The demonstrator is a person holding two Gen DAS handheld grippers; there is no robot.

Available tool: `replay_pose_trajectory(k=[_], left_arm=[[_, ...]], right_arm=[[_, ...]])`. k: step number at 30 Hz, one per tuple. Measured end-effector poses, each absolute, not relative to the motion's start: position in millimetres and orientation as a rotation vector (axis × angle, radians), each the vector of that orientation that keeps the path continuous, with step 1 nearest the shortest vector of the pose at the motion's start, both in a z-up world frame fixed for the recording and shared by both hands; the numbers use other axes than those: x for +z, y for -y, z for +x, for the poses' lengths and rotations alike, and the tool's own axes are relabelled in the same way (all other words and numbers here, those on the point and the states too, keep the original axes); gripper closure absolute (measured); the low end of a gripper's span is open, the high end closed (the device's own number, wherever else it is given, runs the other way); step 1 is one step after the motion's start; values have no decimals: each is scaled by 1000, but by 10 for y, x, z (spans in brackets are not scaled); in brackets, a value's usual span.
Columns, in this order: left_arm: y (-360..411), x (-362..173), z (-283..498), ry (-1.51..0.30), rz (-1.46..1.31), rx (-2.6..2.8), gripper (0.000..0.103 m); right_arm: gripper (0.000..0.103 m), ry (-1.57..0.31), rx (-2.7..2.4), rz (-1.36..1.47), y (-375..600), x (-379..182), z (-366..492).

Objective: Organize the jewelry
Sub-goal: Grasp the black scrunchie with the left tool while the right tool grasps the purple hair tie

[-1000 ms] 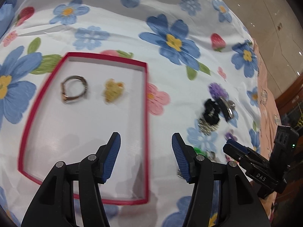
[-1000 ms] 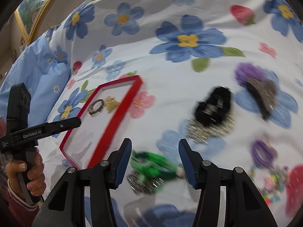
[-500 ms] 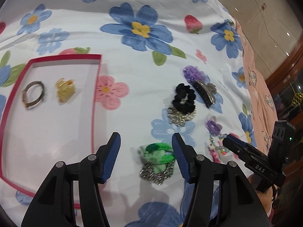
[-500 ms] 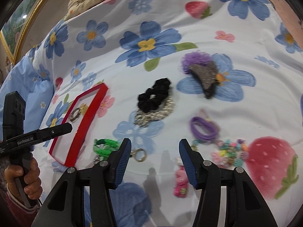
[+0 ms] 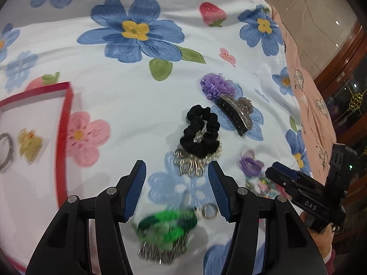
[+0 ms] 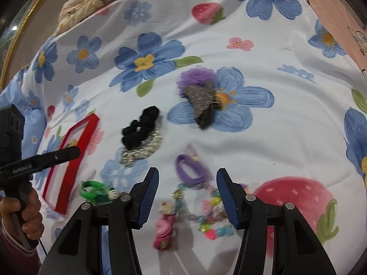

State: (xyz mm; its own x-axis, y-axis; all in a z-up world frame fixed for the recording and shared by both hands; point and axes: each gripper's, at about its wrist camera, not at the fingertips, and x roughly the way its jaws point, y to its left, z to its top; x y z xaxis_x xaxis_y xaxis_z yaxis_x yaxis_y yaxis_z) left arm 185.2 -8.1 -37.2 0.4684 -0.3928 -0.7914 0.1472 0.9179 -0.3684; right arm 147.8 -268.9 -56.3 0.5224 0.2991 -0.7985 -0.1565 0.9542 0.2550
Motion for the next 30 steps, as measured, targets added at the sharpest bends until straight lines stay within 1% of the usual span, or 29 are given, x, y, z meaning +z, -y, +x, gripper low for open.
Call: replay_pose_trajectory(k=[1,3,8,10,12,13,14,15,17,18,23,30], left_arm=[[117,-404,1924,-1037,-260,-342,48],[177,-467,2051,-1048,-254,-343,48],[315,-617,2318,-1065,-249,-359,49],[357,-685,2392,-1080,-256,-370,49],[408,-736,2428,-1089,-245,-385,60],[436,-756,2439,-1094,-241,-397,77],[464,-785,2448,-1105,-240,-419,91],[481,-801,2446,-1110,-241,-433,91],[510,-764,2394,-1088,-225,-446,94],[515,-729,2359,-1075,-217,-453,94],[429,-505,2168,-1015,-223,-463,95],[-17,-219,1766,-924,-311,-423,95]], right_arm=[[50,-988,267,156,2706,-585,1502],[56,-1003,263,153,2725,-636,1548],[60,-1029,259,150,2738,-745,1623],[63,-1036,259,145,2721,-777,1639],[71,-1043,262,139,2699,-808,1653],[74,-1045,265,138,2686,-824,1659],[81,-1047,267,134,2671,-839,1660],[87,-1045,270,133,2662,-847,1660],[90,-1039,271,126,2641,-841,1643],[93,-1035,275,123,2628,-827,1640],[95,-995,287,133,2598,-705,1586],[95,-960,345,145,2392,-517,1522]])
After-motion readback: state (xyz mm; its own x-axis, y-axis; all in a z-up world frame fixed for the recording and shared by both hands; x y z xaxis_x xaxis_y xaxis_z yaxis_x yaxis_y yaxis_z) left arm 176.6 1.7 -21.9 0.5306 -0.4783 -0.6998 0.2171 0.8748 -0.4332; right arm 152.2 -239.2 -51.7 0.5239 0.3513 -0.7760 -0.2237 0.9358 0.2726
